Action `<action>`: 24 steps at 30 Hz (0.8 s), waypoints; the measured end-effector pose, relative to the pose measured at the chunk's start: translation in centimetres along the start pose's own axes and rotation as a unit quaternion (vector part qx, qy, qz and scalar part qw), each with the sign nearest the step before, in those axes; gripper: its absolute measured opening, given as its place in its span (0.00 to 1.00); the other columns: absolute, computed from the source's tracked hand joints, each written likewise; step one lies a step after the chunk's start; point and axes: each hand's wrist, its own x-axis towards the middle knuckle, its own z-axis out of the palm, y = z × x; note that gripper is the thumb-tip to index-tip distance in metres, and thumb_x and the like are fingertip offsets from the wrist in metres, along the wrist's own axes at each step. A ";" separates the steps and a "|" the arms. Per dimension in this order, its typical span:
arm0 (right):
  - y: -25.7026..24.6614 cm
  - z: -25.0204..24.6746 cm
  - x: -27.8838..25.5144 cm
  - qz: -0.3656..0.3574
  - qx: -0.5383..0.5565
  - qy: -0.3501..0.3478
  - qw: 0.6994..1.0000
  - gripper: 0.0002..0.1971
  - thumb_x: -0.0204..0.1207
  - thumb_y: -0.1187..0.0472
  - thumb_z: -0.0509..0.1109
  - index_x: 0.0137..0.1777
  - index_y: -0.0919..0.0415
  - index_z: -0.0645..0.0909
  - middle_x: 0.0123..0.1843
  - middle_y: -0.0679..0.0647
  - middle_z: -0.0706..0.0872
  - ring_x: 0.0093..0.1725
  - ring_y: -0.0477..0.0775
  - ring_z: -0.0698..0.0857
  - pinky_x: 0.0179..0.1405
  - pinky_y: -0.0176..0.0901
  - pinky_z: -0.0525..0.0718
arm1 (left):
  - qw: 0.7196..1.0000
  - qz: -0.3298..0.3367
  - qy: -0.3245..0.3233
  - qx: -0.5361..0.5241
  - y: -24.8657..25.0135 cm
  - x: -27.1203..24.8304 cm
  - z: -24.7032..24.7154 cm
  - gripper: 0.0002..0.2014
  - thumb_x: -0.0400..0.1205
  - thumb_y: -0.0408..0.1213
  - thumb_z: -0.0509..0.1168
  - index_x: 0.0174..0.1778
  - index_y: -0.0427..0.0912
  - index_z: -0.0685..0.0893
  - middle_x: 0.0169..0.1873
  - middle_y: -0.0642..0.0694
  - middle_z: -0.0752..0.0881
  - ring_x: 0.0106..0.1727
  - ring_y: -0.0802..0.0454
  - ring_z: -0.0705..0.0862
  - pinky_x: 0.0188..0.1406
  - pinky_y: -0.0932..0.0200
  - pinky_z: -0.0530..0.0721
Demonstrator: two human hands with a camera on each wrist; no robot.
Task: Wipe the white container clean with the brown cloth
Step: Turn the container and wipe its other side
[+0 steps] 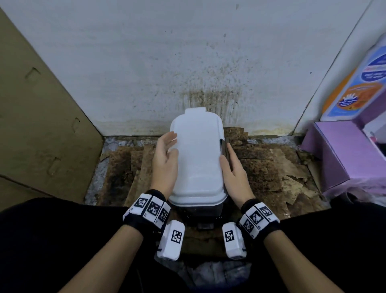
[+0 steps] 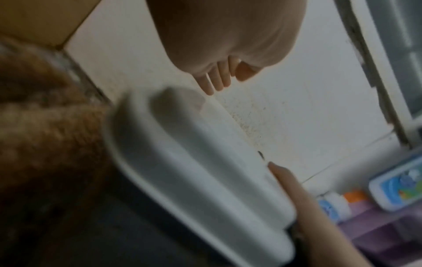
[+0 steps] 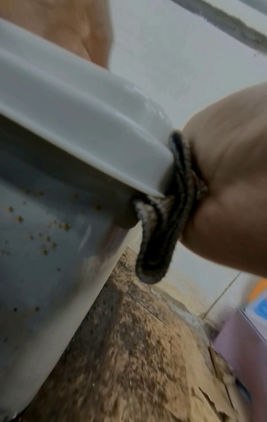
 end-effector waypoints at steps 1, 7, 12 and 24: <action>0.1 -0.3 -0.1 0.006 0.007 0.002 1.000 0.35 0.81 0.32 0.61 0.87 0.34 0.57 0.86 0.40 0.67 0.82 0.47 0.70 0.81 0.60 0.73 | 1.000 0.010 0.011 0.027 0.0 -0.2 -0.4 0.19 0.90 0.28 0.55 0.74 0.49 0.75 0.72 0.53 0.81 0.73 0.58 0.79 0.72 0.64 0.76; 0.0 -2.1 -0.5 0.019 0.020 0.022 0.999 0.34 0.83 0.36 0.65 0.86 0.36 0.60 0.82 0.42 0.73 0.76 0.50 0.79 0.74 0.59 0.81 | 0.968 -0.058 -0.024 0.244 -1.7 -1.1 -1.2 0.23 0.93 0.48 0.52 0.82 0.43 0.70 0.77 0.48 0.71 0.82 0.49 0.65 0.81 0.52 0.63; -0.1 -1.9 -0.7 0.013 -0.051 0.019 0.998 0.41 0.78 0.30 0.66 0.88 0.39 0.56 0.79 0.46 0.73 0.78 0.51 0.74 0.77 0.60 0.77 | 0.959 -0.147 -0.064 0.234 -2.5 -1.7 -0.1 0.36 0.87 0.67 0.50 0.81 0.43 0.68 0.73 0.49 0.73 0.70 0.49 0.75 0.71 0.49 0.74; -0.3 -0.8 -1.4 0.028 -0.077 0.068 0.994 0.43 0.75 0.36 0.75 0.85 0.45 0.58 0.76 0.51 0.70 0.78 0.56 0.68 0.78 0.64 0.73 | 0.956 -0.149 -0.064 0.246 -2.9 -1.2 0.2 0.30 0.79 0.71 0.64 0.64 0.50 0.75 0.59 0.52 0.85 0.60 0.49 0.85 0.62 0.45 0.85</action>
